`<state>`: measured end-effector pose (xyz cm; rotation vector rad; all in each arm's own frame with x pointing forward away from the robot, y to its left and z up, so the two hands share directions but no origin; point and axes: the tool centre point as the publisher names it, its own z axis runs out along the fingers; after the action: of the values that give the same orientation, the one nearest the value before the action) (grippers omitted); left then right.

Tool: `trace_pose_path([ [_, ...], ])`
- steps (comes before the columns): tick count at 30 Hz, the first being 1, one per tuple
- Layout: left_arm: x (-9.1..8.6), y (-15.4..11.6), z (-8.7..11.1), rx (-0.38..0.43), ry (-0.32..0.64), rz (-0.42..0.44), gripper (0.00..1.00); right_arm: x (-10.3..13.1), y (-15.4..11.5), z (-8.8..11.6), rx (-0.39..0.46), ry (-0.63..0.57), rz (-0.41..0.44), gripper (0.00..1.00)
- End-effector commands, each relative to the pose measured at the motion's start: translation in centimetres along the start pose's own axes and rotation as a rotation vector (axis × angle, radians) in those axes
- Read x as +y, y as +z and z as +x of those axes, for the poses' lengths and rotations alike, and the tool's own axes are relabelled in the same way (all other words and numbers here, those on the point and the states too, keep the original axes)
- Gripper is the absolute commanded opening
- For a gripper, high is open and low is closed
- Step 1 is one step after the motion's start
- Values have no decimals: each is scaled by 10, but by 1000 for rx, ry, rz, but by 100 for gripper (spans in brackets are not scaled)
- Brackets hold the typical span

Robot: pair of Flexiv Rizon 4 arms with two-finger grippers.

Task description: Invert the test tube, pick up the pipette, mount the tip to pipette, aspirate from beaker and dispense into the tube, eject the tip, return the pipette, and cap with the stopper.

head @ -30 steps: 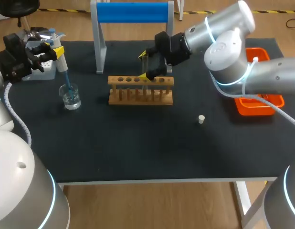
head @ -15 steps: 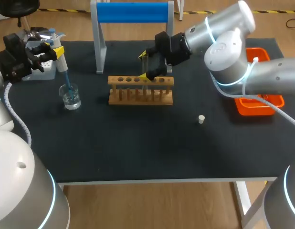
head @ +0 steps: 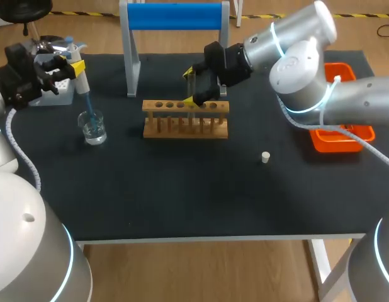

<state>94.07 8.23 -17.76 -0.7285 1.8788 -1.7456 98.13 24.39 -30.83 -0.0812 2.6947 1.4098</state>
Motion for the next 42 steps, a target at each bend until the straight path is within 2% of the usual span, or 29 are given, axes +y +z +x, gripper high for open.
trace_pose_path([
  [1, -7, -2, 4, -4, 10, 0, 0, 0, -1, 0, 2, 1, 3, 100],
  [23, -45, 1, 19, -2, 90, -23, 0, 0, -1, 0, 2, 1, 3, 100],
  [31, -72, 6, 29, 9, 144, -23, 0, 0, -1, 0, 2, 1, 3, 100],
  [37, -89, 15, 39, 37, 171, -26, 0, 0, -1, 0, 2, 1, 3, 100],
  [40, -97, 23, 43, 89, 108, 17, 0, 0, -1, 0, 2, 1, 3, 100],
  [42, -103, 28, 46, 101, 114, 10, 0, 0, -1, 0, 2, 1, 3, 100],
])
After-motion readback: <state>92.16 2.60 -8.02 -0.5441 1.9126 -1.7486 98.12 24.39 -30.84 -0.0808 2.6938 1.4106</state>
